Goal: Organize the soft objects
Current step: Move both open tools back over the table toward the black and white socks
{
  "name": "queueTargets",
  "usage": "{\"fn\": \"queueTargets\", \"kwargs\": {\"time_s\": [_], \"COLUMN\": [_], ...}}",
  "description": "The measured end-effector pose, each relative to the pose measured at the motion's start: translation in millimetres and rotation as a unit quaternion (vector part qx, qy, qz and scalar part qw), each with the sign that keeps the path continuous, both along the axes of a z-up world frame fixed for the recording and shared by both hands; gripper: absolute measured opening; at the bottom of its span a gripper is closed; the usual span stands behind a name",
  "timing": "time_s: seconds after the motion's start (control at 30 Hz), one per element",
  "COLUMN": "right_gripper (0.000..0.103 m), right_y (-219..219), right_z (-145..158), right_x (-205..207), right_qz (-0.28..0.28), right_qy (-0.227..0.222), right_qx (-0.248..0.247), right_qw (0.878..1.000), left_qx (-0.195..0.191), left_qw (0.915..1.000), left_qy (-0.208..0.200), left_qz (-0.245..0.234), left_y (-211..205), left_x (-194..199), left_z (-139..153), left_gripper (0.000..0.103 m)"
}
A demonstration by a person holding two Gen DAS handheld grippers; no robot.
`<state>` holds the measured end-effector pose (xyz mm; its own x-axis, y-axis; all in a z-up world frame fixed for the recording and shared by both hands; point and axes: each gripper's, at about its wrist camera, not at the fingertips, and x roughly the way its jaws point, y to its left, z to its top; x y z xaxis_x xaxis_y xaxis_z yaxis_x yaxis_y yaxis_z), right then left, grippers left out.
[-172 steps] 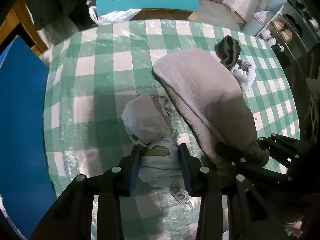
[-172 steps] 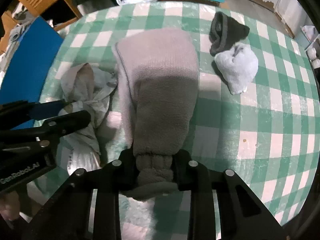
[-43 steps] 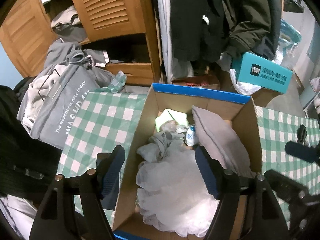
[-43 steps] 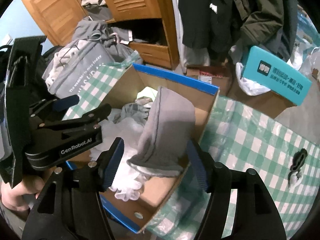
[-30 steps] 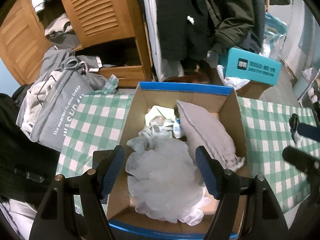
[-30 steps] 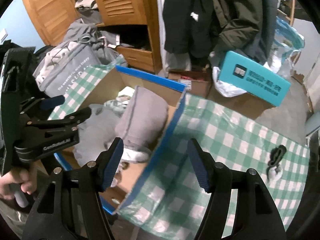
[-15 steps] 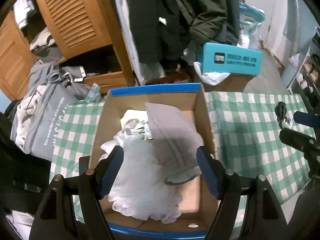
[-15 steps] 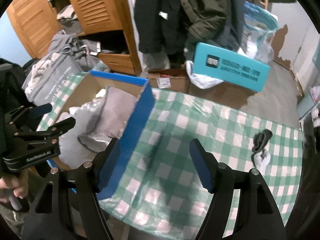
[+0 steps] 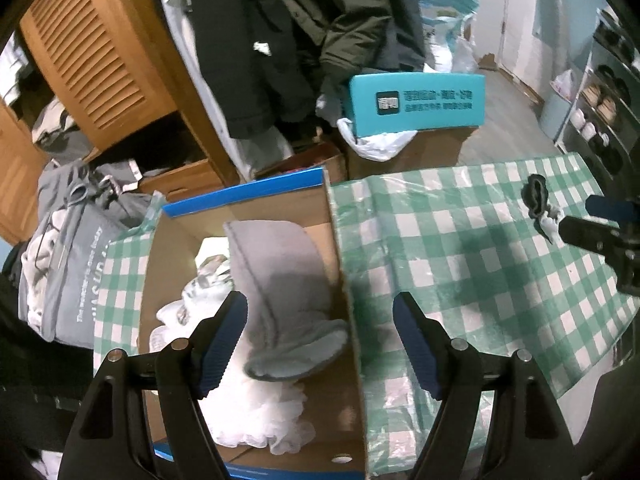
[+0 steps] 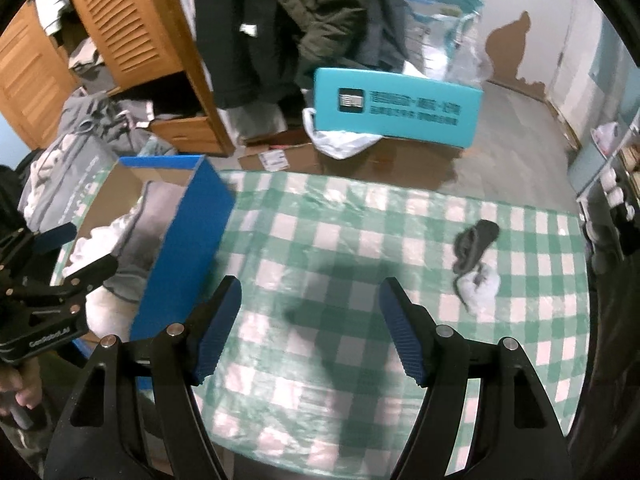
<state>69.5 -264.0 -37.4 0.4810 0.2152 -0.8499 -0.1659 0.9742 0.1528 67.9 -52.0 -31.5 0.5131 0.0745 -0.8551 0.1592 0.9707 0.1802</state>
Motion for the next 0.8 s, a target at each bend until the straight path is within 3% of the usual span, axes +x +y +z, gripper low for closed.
{"fn": "queueTargets", "kwargs": {"time_s": [0.8], "right_gripper": [0.072], "right_y": [-91], "right_z": [-24], "right_x": [1], "right_qz": [-0.065], "right_qy": [0.019], "right_qx": [-0.009], "right_qw": [0.998], "left_qx": [0.012], "left_qw": [0.9989], "left_qy": [0.024], "left_qz": [-0.038], "left_y": [-65], "left_x": [14], "left_z": [-18], "left_gripper": [0.077]}}
